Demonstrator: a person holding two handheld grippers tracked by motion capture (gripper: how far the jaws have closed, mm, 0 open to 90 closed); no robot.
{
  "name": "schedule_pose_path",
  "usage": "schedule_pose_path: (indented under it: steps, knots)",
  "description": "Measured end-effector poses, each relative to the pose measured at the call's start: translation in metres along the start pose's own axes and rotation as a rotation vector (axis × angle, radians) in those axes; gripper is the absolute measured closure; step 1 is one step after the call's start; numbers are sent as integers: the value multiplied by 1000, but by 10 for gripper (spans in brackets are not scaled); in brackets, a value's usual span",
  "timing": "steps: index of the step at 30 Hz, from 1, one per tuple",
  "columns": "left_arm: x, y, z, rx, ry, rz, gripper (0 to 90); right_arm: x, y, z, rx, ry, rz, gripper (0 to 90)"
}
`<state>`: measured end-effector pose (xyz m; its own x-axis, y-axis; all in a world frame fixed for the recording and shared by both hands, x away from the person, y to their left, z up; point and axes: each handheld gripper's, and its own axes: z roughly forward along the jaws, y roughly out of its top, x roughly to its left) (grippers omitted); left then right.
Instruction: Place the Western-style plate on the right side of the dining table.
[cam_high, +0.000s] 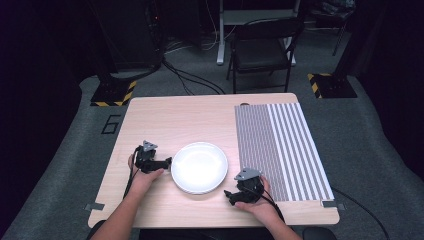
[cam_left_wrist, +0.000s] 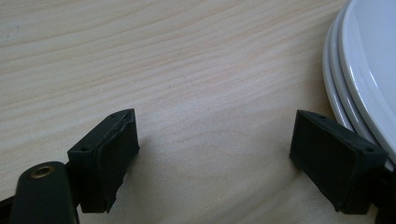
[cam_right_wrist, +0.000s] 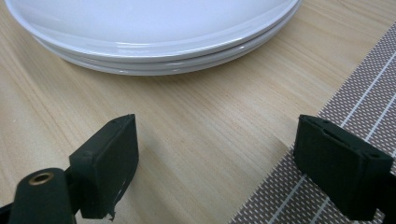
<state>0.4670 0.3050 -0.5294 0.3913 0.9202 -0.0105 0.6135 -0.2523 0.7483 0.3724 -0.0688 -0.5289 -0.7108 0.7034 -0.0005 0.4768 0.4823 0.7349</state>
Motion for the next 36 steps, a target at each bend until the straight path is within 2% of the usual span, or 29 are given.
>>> schedule_pose_path:
  steps: [11,20,24,31,33,36]
  knots:
    - [1,0,0,-1,-2,0,159,0,0,0,0,-1,0,134]
    - [0,-1,-2,-5,13,-13,193,0,0,0,-3,-7,9,145]
    - [0,0,-3,-6,14,-18,255,0,0,0,-4,-7,14,146]
    - [1,0,-4,-7,25,-30,304,-1,1,-1,-12,2,38,152]
    - [1,1,-6,0,31,-30,347,-4,2,-3,-3,19,63,196]
    - [2,2,-8,-6,33,-36,360,-4,3,-6,-14,4,66,209]
